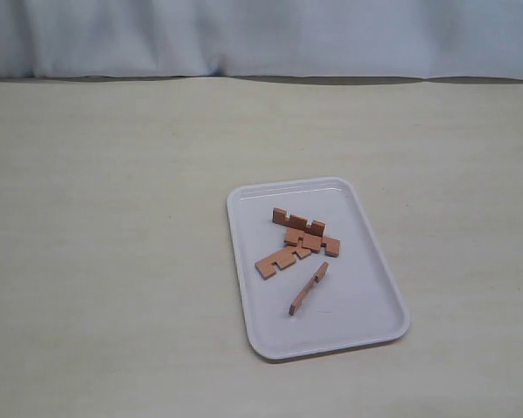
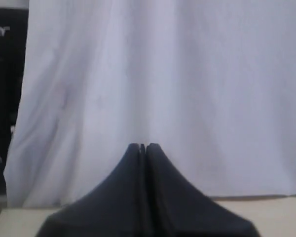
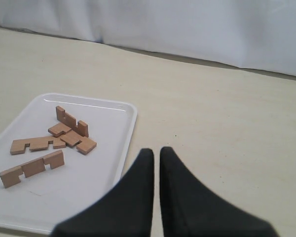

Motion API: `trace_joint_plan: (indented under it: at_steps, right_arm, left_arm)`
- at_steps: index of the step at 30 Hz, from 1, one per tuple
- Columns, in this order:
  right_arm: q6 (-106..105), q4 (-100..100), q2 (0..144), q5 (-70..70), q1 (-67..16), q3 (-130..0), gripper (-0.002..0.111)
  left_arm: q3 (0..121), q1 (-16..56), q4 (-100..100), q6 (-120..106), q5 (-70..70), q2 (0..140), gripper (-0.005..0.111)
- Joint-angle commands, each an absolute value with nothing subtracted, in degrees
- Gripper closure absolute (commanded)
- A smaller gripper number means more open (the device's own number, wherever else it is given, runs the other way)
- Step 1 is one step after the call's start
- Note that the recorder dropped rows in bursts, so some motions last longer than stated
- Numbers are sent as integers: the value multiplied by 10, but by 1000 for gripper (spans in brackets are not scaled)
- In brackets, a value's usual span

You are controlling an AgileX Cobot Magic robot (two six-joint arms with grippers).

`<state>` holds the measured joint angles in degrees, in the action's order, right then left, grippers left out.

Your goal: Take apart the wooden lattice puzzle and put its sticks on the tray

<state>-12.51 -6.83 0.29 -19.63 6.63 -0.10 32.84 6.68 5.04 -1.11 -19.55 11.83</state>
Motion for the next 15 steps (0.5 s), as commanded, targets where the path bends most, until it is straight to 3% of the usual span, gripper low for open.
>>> trace_joint_plan:
  at_steps: [1, 15]
  right_arm:
    - [-126, -67, 0, -196, 65, 0, 104]
    - [-126, -67, 0, -196, 65, 0, 104]
  left_arm:
    - [298, 67, 37, -11, -167, 19, 107]
    - [279, 67, 42, -8, -150, 0, 107]
